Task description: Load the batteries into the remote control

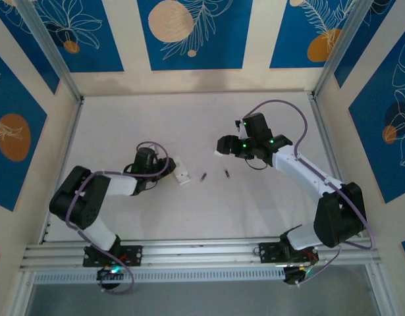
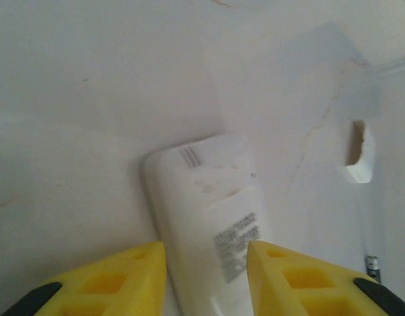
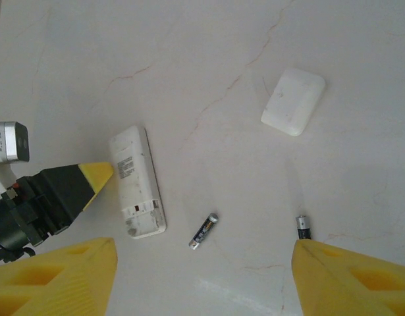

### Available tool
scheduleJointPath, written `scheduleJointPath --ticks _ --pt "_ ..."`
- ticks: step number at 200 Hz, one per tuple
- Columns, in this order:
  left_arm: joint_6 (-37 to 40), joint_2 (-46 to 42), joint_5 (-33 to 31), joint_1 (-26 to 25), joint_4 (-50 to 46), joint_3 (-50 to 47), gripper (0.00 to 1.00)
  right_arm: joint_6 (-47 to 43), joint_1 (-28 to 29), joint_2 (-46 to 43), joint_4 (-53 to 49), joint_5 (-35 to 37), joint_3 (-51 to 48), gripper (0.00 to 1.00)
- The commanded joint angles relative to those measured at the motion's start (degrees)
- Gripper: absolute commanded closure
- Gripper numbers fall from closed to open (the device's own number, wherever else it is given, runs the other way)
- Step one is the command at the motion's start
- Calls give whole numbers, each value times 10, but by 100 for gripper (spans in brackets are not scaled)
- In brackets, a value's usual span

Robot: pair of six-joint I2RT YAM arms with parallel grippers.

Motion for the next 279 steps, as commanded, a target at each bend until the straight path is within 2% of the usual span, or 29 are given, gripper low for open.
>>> scheduleJointPath --ticks 1,42,69,97,129,154,223,279 --pt "28 -29 -32 7 -49 7 63 -1 3 -9 -10 -3 -2 28" --pt "44 -66 -45 7 -88 12 61 0 9 -11 -13 0 0 29" --pt "58 -132 -41 7 -116 15 56 32 44 -3 -25 14 1 29" --pt "107 -215 -52 7 -199 42 47 91 106 35 -70 95 24 34" --pt "170 -284 -77 5 -295 75 38 133 152 102 -71 127 42 47" --pt "191 -319 -85 6 -328 79 34 138 168 167 -77 142 72 57" --pt "185 -338 -81 6 -326 60 28 129 192 294 -90 137 147 61" --pt "186 -334 -77 6 -325 61 27 119 203 321 -106 164 151 64"
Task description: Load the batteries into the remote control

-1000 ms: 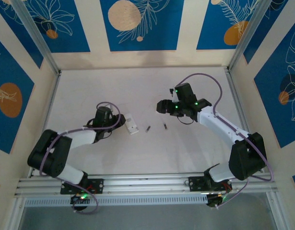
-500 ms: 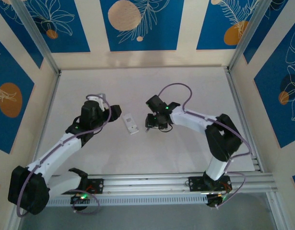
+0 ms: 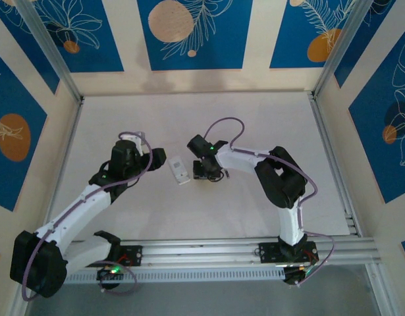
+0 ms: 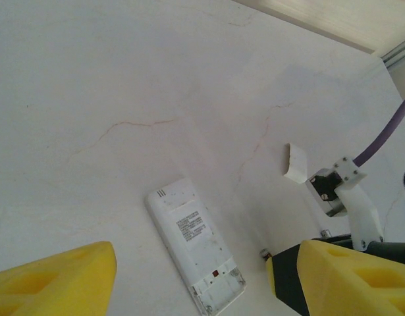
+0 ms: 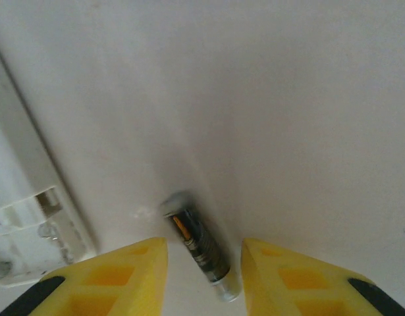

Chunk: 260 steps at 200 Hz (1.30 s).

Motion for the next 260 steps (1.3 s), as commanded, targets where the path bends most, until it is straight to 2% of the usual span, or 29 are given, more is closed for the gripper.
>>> scheduleJointPath --ticks 1,29,74,94,120,144,162,185,216,239,260 --pt "6 -2 -2 5 -4 -5 27 -3 7 4 -25 24 9 64" --pt "-1 0 0 5 3 -7 26 -6 7 10 -25 26 4 67" --pt "-11 0 2 5 -5 1 25 -21 6 13 -20 17 4 80" --pt "-32 7 5 5 -25 11 23 -34 -1 -2 -13 6 1 89" --pt "-62 23 67 5 -45 38 22 -68 -12 -103 96 -55 -71 91" --pt "-121 42 157 2 4 43 23 -128 -22 -200 196 -148 -127 88" --pt "-171 57 208 -5 61 44 30 -168 -22 -244 222 -187 -134 86" --pt "-195 77 233 -27 80 70 38 -196 -25 -264 231 -232 -128 86" --pt "-211 97 239 -47 57 100 49 -196 -28 -267 244 -274 -125 85" --pt "-225 103 199 -48 -2 111 63 -185 -25 -275 280 -291 -145 85" --pt "-247 103 207 -48 32 94 72 -190 -19 -278 292 -303 -151 85"
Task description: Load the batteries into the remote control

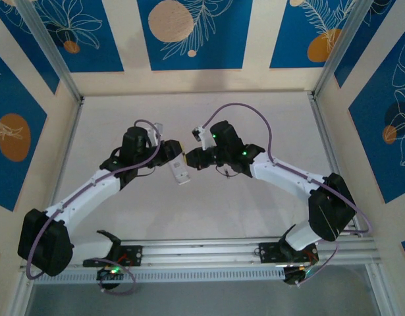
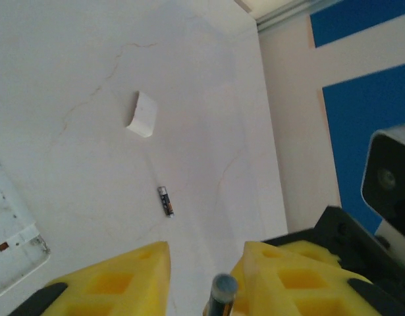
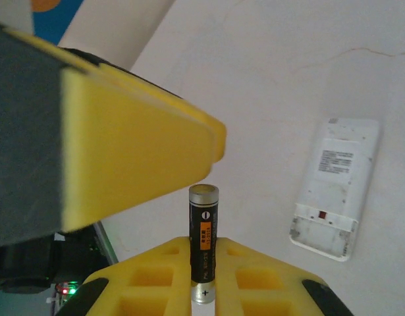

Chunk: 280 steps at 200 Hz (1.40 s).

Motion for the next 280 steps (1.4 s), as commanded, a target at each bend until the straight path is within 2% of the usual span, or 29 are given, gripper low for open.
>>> scheduleJointPath --ticks 1,38,70,108,175,193,239,261,280 --pt "-36 5 2 -3 5 -3 73 -14 5 -9 29 -41 -12 85" --pt "-62 29 69 -5 76 -18 80 -9 4 -3 22 -27 -9 86" --pt "-69 31 84 -8 95 -27 76 -10 3 6 18 -30 -3 86" --pt "-63 24 86 -9 90 -32 76 -8 2 6 21 -27 -4 86" --pt "-64 20 87 -9 81 -42 96 2 3 7 26 -27 -9 85" --pt "-88 15 69 -8 83 -44 100 5 5 -3 24 -23 -12 79" --pt "-164 -11 -25 -8 83 -45 100 37 6 -76 41 27 -52 54" --pt "-218 -18 -57 -8 117 -61 100 84 6 -119 102 67 -108 45" --pt "-267 -18 -71 -8 159 -80 100 138 2 -134 193 72 -154 44"
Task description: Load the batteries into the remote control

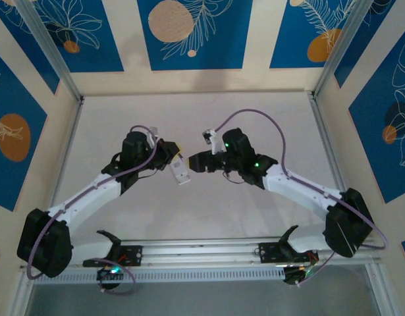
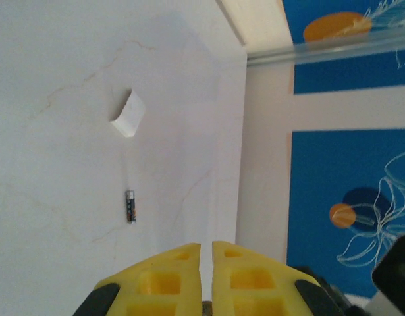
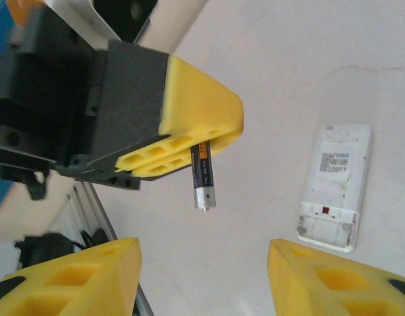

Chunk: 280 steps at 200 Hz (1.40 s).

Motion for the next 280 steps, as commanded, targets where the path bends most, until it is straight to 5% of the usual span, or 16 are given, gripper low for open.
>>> scheduleJointPath --ticks 1,29,74,151,213,241,280 --pt "-80 -9 -45 -3 59 -24 100 74 1 -21 116 30 -49 44" --pt "-116 -11 -64 -4 82 -36 100 127 1 7 228 23 -70 50" --pt "-152 -19 -82 -3 102 -46 100 135 6 78 270 7 -35 64" --pt "-165 -18 -85 -3 110 -52 100 147 16 133 276 -32 3 73" --pt "-152 -23 -88 -3 112 -53 100 130 5 125 227 -29 21 93" --pt "-51 -51 -121 4 14 -24 59 2 -32 103 127 -88 52 95" --pt "177 -118 -233 5 -245 50 44 -331 -94 166 -240 -162 209 100"
